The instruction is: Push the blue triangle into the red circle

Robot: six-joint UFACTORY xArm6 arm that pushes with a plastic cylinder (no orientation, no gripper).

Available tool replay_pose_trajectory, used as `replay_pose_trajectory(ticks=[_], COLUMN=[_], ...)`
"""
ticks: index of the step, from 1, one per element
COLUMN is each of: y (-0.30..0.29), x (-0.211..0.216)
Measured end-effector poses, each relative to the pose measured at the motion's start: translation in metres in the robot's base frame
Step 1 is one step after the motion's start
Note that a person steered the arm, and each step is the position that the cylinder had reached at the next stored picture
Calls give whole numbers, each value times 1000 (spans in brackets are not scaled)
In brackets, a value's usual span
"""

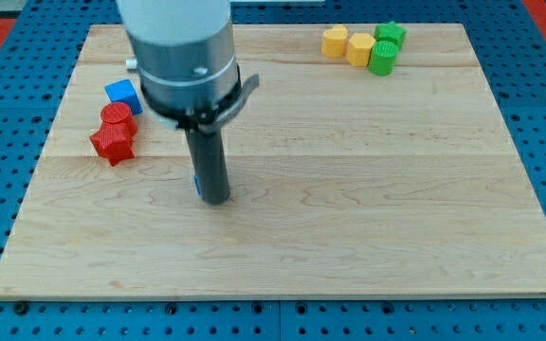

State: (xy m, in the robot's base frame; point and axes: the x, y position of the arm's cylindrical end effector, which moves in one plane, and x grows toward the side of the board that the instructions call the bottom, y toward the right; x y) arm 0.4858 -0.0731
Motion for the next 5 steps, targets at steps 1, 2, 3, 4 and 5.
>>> replay_pose_trajectory(ticks=[1,2,3,4,5], y=[-58,-55,20,32,-38], x=[-43,-48,-37,-56,-72])
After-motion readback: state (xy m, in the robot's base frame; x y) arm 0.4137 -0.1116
